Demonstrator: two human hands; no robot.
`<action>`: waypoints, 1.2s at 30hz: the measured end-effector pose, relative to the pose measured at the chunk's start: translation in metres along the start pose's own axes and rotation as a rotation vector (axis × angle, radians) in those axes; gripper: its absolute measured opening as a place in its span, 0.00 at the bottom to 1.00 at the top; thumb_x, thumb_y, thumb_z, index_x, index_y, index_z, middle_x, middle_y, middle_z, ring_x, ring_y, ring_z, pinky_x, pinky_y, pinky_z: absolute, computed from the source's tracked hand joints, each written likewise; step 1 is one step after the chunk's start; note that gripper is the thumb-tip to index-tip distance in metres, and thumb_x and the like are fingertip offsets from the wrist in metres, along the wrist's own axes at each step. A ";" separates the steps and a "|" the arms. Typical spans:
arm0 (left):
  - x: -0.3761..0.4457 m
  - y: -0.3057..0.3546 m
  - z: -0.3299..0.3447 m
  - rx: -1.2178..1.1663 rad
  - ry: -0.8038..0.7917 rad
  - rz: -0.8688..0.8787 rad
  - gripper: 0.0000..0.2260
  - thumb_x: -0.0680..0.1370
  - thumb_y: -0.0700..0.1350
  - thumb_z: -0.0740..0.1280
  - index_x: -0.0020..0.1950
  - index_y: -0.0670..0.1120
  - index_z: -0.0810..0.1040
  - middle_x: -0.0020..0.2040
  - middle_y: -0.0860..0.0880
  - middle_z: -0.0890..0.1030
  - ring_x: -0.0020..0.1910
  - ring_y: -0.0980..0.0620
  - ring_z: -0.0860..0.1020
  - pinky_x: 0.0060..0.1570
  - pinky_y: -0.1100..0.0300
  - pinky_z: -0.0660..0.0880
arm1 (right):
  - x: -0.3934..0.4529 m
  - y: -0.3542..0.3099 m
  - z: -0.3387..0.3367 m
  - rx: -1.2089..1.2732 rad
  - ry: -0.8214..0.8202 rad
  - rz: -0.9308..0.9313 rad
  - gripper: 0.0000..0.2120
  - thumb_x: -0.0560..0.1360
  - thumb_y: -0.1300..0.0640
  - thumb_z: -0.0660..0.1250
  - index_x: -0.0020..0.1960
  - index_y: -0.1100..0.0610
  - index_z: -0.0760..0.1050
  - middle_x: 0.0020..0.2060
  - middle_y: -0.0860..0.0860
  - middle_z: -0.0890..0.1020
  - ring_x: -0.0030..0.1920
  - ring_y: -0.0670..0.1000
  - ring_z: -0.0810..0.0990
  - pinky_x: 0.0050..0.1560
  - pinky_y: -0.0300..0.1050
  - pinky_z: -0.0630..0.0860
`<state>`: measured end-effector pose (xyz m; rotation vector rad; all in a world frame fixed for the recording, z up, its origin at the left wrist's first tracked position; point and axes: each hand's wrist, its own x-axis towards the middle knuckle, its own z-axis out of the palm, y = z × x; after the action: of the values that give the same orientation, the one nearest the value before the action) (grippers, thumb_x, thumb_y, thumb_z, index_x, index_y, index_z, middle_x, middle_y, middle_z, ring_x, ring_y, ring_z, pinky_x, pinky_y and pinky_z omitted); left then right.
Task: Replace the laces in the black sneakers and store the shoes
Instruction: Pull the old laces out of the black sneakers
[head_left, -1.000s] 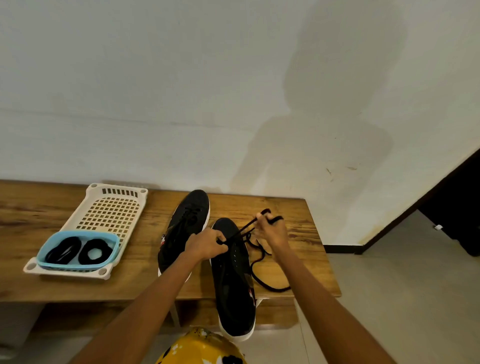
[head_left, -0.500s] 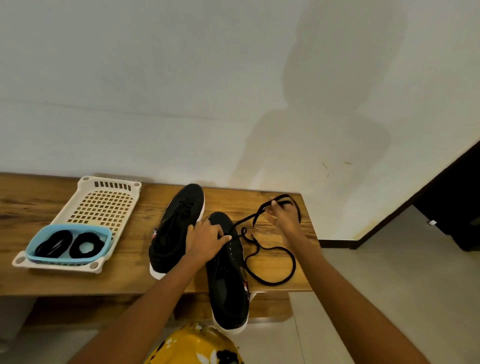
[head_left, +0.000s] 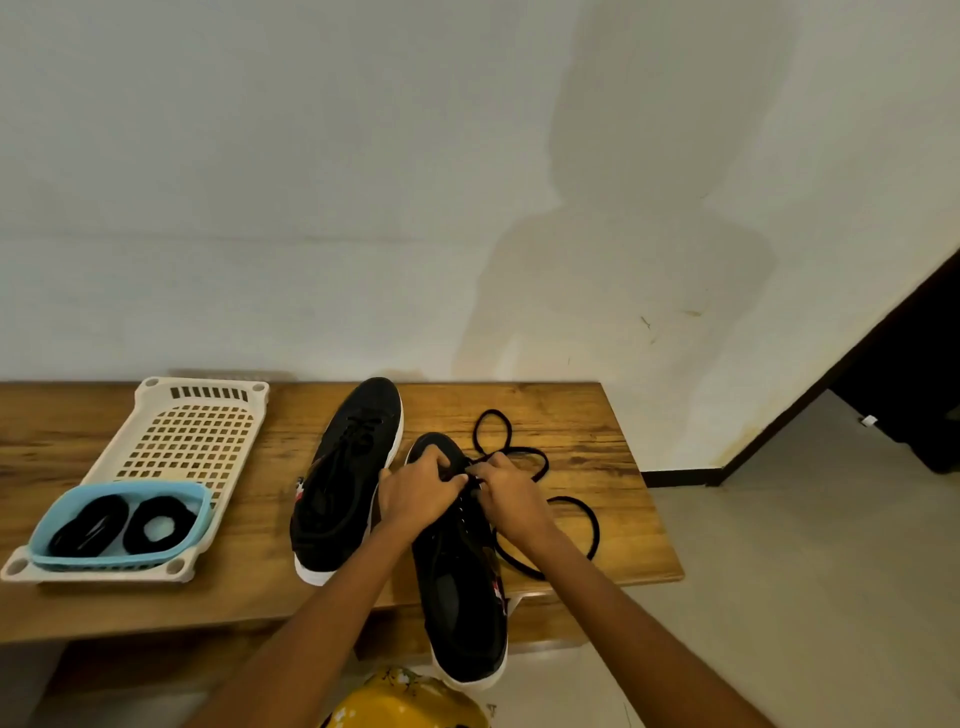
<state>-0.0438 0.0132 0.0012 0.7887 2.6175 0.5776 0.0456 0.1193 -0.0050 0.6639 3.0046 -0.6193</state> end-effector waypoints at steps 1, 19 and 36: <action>-0.001 0.000 0.001 0.022 -0.003 0.031 0.15 0.77 0.57 0.62 0.59 0.52 0.70 0.48 0.53 0.82 0.53 0.51 0.78 0.63 0.51 0.61 | 0.001 -0.001 0.002 -0.039 -0.002 0.019 0.15 0.78 0.59 0.61 0.64 0.56 0.74 0.59 0.53 0.73 0.55 0.56 0.77 0.49 0.51 0.76; -0.002 -0.008 0.017 -0.094 0.041 0.076 0.11 0.76 0.45 0.65 0.57 0.54 0.70 0.38 0.50 0.82 0.44 0.51 0.79 0.60 0.52 0.62 | 0.025 0.053 -0.138 1.420 0.953 0.533 0.07 0.78 0.60 0.63 0.41 0.54 0.71 0.44 0.56 0.80 0.31 0.47 0.77 0.31 0.40 0.74; -0.007 -0.010 0.003 -0.184 0.118 0.171 0.12 0.75 0.47 0.68 0.56 0.51 0.70 0.38 0.56 0.78 0.42 0.55 0.78 0.57 0.58 0.62 | 0.014 0.003 -0.003 0.053 0.015 -0.017 0.09 0.77 0.54 0.65 0.54 0.57 0.78 0.52 0.52 0.80 0.52 0.52 0.78 0.46 0.45 0.73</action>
<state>-0.0415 0.0019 -0.0049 0.9508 2.5691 0.9242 0.0343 0.1286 -0.0050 0.6490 3.0203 -0.7004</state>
